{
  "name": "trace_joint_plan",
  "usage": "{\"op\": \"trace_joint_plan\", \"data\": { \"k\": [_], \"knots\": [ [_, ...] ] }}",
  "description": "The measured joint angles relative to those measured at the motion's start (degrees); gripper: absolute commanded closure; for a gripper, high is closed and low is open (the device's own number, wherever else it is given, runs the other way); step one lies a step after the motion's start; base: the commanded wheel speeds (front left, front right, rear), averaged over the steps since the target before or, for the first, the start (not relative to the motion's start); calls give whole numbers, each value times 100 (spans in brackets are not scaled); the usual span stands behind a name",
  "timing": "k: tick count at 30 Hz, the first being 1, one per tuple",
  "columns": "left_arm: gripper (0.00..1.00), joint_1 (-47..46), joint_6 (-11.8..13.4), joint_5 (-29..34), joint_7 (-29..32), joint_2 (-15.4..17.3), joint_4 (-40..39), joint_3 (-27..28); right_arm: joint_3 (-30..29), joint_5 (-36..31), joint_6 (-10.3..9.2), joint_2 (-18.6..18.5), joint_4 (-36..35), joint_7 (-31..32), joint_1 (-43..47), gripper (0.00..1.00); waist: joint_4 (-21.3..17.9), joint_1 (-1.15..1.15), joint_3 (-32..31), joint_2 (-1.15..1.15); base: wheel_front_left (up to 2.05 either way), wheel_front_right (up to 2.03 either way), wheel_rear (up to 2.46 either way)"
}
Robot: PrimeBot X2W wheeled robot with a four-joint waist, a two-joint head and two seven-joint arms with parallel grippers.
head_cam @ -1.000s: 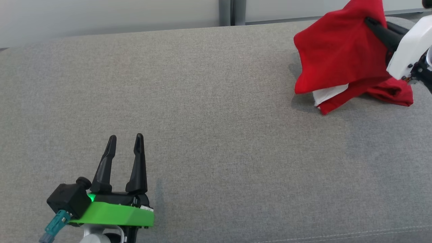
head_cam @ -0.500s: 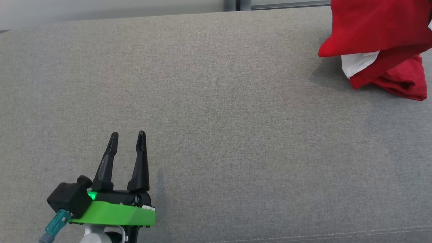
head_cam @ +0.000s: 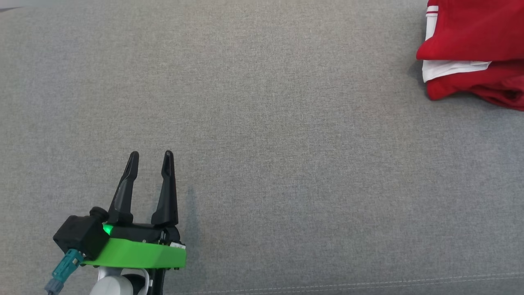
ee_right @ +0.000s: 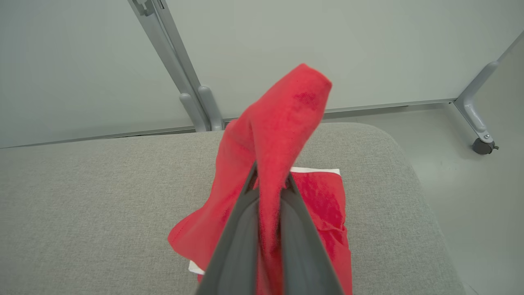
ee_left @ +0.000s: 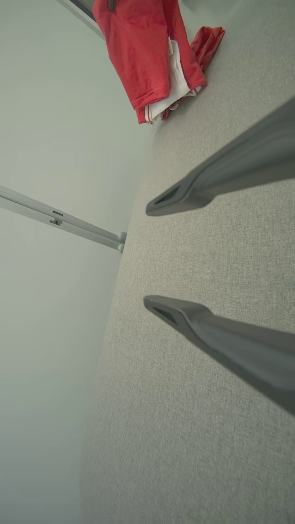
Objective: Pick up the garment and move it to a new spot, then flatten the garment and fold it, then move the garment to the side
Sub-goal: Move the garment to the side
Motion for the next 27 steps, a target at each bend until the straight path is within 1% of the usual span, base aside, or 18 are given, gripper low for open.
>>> {"op": "trace_joint_plan", "data": {
  "k": [4, 6, 11, 14, 15, 17, 18, 19, 20, 21, 22, 23, 24, 25, 26, 27],
  "knots": [
    [0, -1, -15, 16, 0, 21, -4, 3, -19, 1, -67, 11, 205, -65, 152, 100, -27, 0, 109, 0, 0, 0, 0],
    [0, -3, -16, 53, 0, 36, -5, -3, -19, 0, -141, 13, 319, -149, 256, 100, -44, 0, 160, 0, 0, 0, 0],
    [0, -31, -55, 99, 1, 91, -4, -57, -48, -20, -247, 12, 634, -371, 476, 100, -68, 0, 281, 0, 0, 0, 0],
    [0, -83, -63, 133, 11, 155, -5, -73, -83, -22, -257, 26, 780, -534, 542, 100, -61, 0, 348, 0, 0, 0, 0],
    [0, -90, -64, 147, 26, 171, -11, -76, -83, -40, -300, 37, 815, -599, 552, 100, -57, 0, 371, 0, 0, 0, 0],
    [0, -90, -64, 148, 26, 185, -14, -87, -83, -115, -321, 62, 894, -742, 561, 100, -47, 0, 416, 0, 0, 0, 0],
    [0, -91, -65, 148, 27, 187, -23, -100, -83, -154, -353, 69, 937, -808, 564, 91, -40, 0, 439, 0, 0, 0, 0],
    [0, -93, -65, 149, 27, 188, -33, -112, -90, -190, -357, 74, 984, -879, 565, 80, -33, 0, 460, 0, 0, 0, 0],
    [0, -98, -65, 151, 29, 189, -48, -122, -99, -223, -375, 74, 1035, -954, 565, 65, -25, 0, 481, 0, 0, 0, 0],
    [0, -106, -65, 158, 34, 192, -73, -131, -93, -290, -408, 69, 1080, -1029, 565, 53, -16, 0, 502, 0, 0, 0, 0],
    [0, -121, -65, 182, 34, 197, -97, -136, -81, -365, -409, 59, 1114, -1102, 565, 36, -7, 0, 522, 0, 0, 0, 0],
    [0, -142, -65, 208, 34, 201, -123, -135, -71, -430, -434, 56, 1146, -1191, 564, 37, 1, 0, 541, 0, 0, 0, 0],
    [0, -161, -66, 224, 34, 208, -142, -134, -45, -516, -453, 54, 1173, -1276, 563, 46, 7, 0, 559, 0, 0, 0, 0],
    [0, -182, -66, 248, 34, 212, -145, -134, -15, -614, -458, 54, 1207, -1357, 561, 52, 13, 0, 574, 0, 0, 0, 0],
    [0, -200, -66, 250, 34, 216, -145, -134, 19, -702, -461, 55, 1247, -1425, 561, 52, 19, 0, 584, 0, 0, 0, 0],
    [0, -204, -66, 250, 35, 221, -154, -132, 33, -746, -477, 59, 1289, -1467, 559, 49, 22, 0, 591, 0, 0, 0, 0]
  ]
}}
